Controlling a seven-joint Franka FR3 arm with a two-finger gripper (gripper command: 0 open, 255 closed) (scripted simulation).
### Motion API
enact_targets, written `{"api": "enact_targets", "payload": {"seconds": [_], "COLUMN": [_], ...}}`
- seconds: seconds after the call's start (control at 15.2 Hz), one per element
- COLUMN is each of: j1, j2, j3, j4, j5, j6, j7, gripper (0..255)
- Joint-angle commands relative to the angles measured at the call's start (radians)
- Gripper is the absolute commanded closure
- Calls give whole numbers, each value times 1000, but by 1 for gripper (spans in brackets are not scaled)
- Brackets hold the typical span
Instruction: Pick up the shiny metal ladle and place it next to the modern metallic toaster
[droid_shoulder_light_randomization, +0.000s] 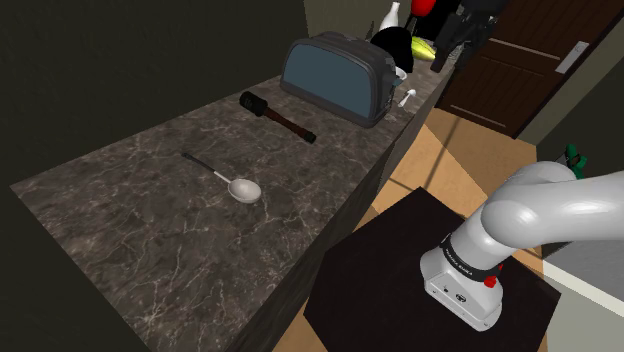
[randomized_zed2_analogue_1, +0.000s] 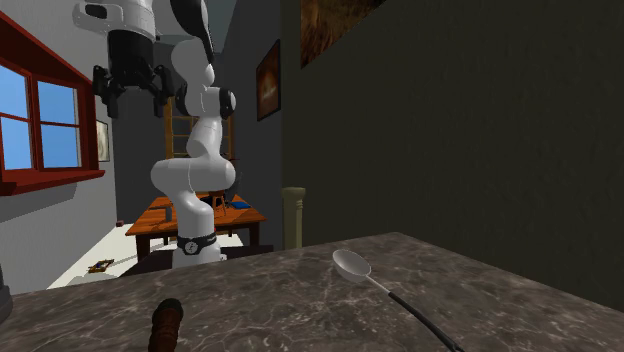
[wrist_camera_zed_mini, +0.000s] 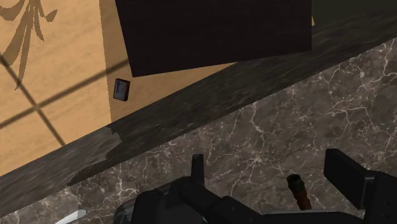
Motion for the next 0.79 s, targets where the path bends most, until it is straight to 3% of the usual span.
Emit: {"api": "enact_targets", "payload": {"seconds": [0.0, 0.73], "j1": [0, 89], "j2": [0, 215], "j3": [0, 139], "j4": [0, -39], "j5": [0, 110], "j6": [0, 246], "j7": [0, 85], "gripper": [0, 0]}}
